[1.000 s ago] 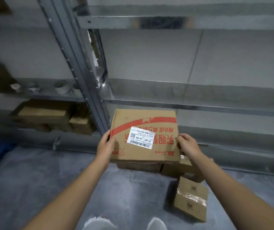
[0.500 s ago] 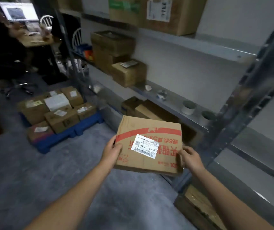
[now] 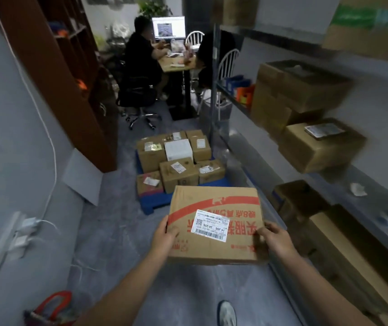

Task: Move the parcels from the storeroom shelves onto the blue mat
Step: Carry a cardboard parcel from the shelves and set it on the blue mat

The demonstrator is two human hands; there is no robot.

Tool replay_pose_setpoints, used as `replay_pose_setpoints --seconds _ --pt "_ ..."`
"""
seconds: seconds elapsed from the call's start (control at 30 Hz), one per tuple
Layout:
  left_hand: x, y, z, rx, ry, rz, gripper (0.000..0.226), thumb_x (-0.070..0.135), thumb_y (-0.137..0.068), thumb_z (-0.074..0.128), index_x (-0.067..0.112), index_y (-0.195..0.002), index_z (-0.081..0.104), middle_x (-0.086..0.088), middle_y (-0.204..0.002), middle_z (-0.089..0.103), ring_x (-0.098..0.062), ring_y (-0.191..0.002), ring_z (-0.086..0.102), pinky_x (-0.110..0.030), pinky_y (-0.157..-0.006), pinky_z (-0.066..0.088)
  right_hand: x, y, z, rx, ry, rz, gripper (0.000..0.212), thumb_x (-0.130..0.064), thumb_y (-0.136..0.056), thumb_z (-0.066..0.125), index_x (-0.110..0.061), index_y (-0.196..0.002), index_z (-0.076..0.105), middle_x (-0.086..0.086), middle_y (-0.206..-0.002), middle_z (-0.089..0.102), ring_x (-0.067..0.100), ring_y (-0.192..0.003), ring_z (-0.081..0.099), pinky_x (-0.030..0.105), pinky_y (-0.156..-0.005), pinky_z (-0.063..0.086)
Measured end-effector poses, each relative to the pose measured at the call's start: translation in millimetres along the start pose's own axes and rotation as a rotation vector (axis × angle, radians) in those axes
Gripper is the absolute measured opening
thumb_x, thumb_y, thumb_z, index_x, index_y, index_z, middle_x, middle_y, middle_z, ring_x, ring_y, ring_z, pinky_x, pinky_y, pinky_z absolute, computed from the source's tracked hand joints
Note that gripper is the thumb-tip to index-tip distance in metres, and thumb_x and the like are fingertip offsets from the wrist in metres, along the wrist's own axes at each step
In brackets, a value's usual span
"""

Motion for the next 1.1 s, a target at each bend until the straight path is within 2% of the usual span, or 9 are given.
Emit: replay_pose_setpoints --seconds 0.1,0.23,0.37,0.47,0.53,0.63,0.77,0.9,1.1 --pt "18.7 -44.8 -14.4 0.11 0.037 -0.002 0.036 0.006 -0.094 0.05 0.031 -0.119 0.054 -0.001 -0.094 0.073 -0.018 -0.078 0.072 -0.029 -0.061 0.055 -35.3 -63.9 31.2 -0.086 0.002 -0.022 0.009 -0.019 -0.091 0.061 -0.025 -0.096 0.065 0.0 -0.096 0.071 0.017 -0.087 0.068 0.034 -0.072 0.055" --pt "33.8 -95.8 -35.2 0.249 0.066 -0.042 0.041 0.004 -0.093 0.05 0.024 -0.128 0.054 0.002 -0.096 0.071 -0.018 -0.083 0.07 -0.031 -0.065 0.056 -78.7 -136.7 77.4 -0.214 0.074 -0.055 0.014 -0.012 -0.09 0.06 -0.022 -0.097 0.066 -0.001 -0.093 0.071 0.011 -0.083 0.066 0.025 -0.067 0.051" --pt "46.1 -146.1 -52.7 0.334 0.017 -0.041 0.039 0.008 -0.095 0.052 0.017 -0.132 0.055 0.005 -0.098 0.067 -0.012 -0.08 0.063 -0.015 -0.051 0.05 -117.5 -197.3 119.7 -0.296 0.131 -0.051 0.017 -0.017 -0.092 0.057 -0.021 -0.106 0.066 -0.002 -0.099 0.072 0.014 -0.091 0.067 0.03 -0.076 0.054" --pt "50.1 -186.9 -65.9 0.38 0.015 -0.056 0.043 0.017 -0.097 0.053 0.019 -0.14 0.049 -0.007 -0.129 0.057 -0.023 -0.106 0.055 -0.03 -0.083 0.047 -140.3 -236.6 155.2 -0.364 0.162 -0.056 0.017 -0.018 -0.094 0.054 -0.022 -0.108 0.063 -0.002 -0.101 0.071 0.014 -0.092 0.068 0.03 -0.076 0.054" --pt "53.8 -219.1 -76.0 0.404 0.055 -0.063 0.042 0.019 -0.096 0.056 0.022 -0.137 0.05 -0.001 -0.128 0.056 -0.02 -0.107 0.052 -0.033 -0.089 0.041 -152.3 -265.2 179.1 -0.385 0.176 -0.046 0.015 -0.016 -0.094 0.056 -0.019 -0.107 0.062 -0.001 -0.101 0.07 0.014 -0.091 0.067 0.03 -0.077 0.055" --pt "60.1 -277.4 -93.4 0.414 0.075 -0.075 0.037 0.019 -0.093 0.061 0.03 -0.127 0.055 0.008 -0.112 0.057 -0.014 -0.096 0.055 -0.03 -0.083 0.041 -170.8 -311.9 216.5 -0.387 0.179 -0.031 0.012 -0.016 -0.093 0.058 -0.019 -0.103 0.064 -0.003 -0.097 0.071 0.012 -0.088 0.068 0.025 -0.071 0.053" --pt "68.7 -374.2 -110.7 0.403 0.055 -0.112 0.038 0.003 -0.092 0.054 0.017 -0.127 0.057 -0.003 -0.115 0.06 -0.021 -0.099 0.055 -0.032 -0.082 0.042 -192.5 -378.3 260.8 -0.353 0.193 0.016 0.011 -0.02 -0.091 0.063 -0.02 -0.101 0.066 -0.003 -0.095 0.074 0.016 -0.089 0.071 0.034 -0.08 0.056" --pt "71.5 -469.4 -111.5 0.325 0.059 -0.171 0.04 -0.006 -0.09 0.048 0.025 -0.112 0.059 -0.002 -0.101 0.066 -0.015 -0.08 0.063 -0.028 -0.059 0.051 -197.2 -453.1 290.0 -0.228 0.188 0.083 0.008 -0.015 -0.088 0.068 -0.013 -0.096 0.069 -0.001 -0.09 0.073 0.016 -0.084 0.069 0.023 -0.063 0.05" --pt "60.3 -589.5 -105.0 0.206 -0.036 -0.257 0.052 0.006 -0.092 0.054 0.026 -0.14 0.046 0.002 -0.123 0.056 -0.019 -0.106 0.053 -0.035 -0.092 0.044 -195.6 -554.7 331.7 -0.221 0.164 0.119 0.018 -0.018 -0.091 0.064 -0.011 -0.108 0.069 0.008 -0.102 0.072 0.025 -0.092 0.068 0.041 -0.08 0.055"
Point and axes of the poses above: each hand's wrist, its own y-axis away from the middle knuckle, its own z-axis out of the palm, x = y × z, the point moved 8 cm from there along -y, towards the middle knuckle
